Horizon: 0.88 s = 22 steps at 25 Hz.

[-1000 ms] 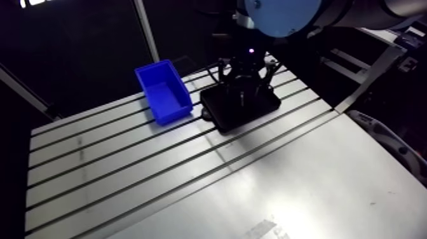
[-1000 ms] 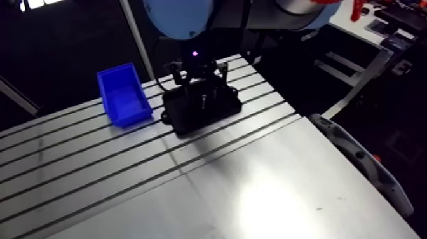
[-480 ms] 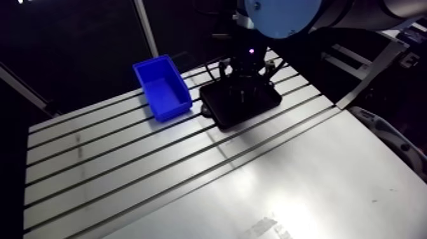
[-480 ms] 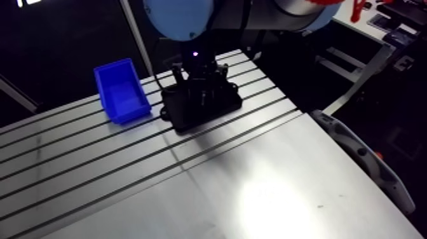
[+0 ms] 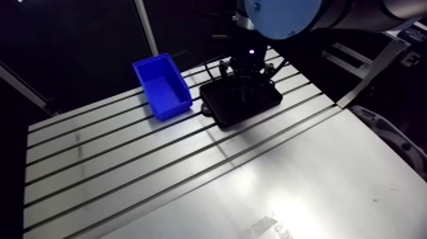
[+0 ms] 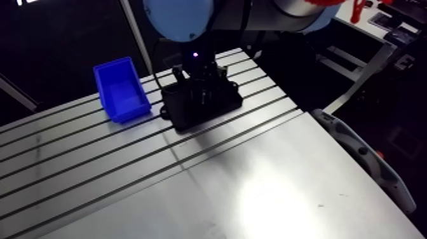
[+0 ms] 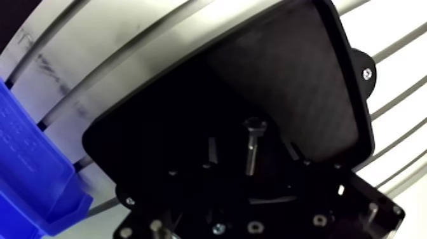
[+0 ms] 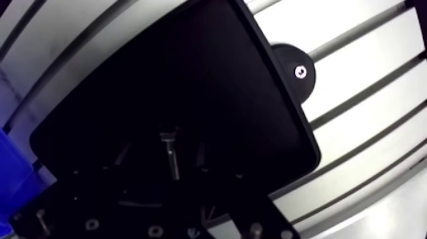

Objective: Pick up the M10 bolt from the tray and put it into the blue bin.

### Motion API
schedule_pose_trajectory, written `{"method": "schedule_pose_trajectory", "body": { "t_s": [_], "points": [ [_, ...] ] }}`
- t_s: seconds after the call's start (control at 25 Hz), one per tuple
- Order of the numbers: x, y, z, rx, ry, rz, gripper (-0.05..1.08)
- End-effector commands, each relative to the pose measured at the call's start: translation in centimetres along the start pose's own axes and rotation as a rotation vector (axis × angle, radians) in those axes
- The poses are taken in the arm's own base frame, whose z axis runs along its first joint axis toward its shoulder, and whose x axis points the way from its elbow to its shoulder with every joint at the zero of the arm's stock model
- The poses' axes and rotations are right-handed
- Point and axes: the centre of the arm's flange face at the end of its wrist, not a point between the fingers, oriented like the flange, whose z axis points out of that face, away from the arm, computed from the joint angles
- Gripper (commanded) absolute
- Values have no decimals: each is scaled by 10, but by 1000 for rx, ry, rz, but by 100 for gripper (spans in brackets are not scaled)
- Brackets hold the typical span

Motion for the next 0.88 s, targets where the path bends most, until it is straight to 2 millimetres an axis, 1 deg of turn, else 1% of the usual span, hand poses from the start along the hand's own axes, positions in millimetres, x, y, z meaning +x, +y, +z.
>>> {"method": "schedule_pose_trajectory", "body": {
  "t_s": [0.04,0.16,0.32,0.44,0.52,0.6,0.68,0.88],
  "points": [
    [-1,1,2,0,-4,1,48],
    [-1,1,3,0,-6,1,50],
    [0,1,2,0,-1,2,55],
    [0,1,2,0,-1,2,55],
    [0,1,2,2,-1,2,59],
    [0,0,1,2,8,0,60],
    [0,0,2,0,8,0,63],
    [1,1,0,2,13,2,65]
  ]
}}
